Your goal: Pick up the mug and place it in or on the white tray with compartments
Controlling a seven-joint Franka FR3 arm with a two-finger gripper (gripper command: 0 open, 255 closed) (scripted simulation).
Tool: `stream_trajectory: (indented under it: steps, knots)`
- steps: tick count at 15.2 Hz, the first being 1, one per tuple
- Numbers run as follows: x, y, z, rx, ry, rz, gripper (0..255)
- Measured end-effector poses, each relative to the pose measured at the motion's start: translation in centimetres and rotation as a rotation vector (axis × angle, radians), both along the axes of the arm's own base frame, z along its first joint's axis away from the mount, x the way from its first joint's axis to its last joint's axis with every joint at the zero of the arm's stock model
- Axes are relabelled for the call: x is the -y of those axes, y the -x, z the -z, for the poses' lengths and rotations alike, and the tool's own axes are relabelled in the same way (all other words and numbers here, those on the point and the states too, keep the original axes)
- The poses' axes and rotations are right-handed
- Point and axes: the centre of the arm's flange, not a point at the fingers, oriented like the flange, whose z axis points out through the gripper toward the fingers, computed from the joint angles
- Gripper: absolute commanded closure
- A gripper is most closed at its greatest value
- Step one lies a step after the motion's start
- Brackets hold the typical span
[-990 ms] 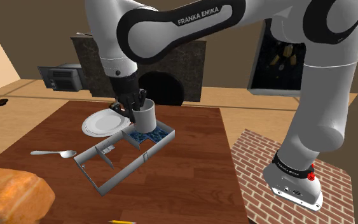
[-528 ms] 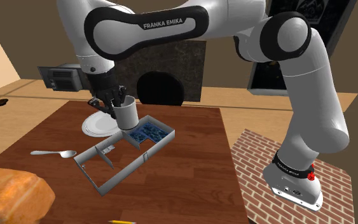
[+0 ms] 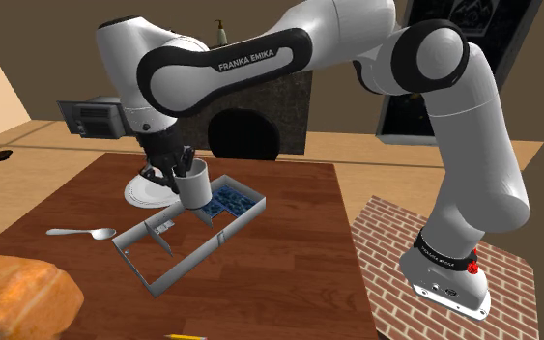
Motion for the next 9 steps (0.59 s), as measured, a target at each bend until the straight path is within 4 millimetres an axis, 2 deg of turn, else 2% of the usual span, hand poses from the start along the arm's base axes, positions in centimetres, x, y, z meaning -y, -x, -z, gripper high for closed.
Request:
stream_trajectory:
  steps: [9]
  knots:
    - [0.0,0.0,4.3,0.0,0.0,0.0,255]
